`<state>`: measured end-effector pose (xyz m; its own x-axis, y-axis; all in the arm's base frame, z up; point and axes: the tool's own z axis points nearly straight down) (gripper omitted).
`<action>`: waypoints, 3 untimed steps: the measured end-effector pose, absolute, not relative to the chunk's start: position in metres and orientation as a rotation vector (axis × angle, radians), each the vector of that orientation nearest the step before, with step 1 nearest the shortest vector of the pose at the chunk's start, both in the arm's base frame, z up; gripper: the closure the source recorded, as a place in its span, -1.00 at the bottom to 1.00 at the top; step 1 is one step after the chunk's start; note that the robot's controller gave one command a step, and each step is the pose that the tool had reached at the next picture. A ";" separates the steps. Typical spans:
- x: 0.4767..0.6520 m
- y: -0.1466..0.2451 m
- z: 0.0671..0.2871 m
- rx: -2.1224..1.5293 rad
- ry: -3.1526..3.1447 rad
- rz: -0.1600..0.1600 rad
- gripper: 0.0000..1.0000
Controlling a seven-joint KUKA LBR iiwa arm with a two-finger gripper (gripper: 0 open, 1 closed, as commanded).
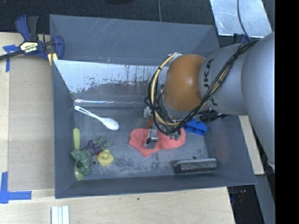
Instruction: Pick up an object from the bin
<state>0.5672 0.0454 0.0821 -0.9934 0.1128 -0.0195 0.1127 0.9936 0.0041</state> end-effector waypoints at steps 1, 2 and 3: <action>0.576 0.028 0.075 0.484 3.072 0.002 1.00; 0.576 0.029 0.075 0.482 3.073 0.002 1.00; 0.588 0.027 0.105 0.447 3.077 0.001 1.00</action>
Offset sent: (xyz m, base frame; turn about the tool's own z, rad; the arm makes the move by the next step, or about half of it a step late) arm 0.0000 0.0000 0.0000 0.0000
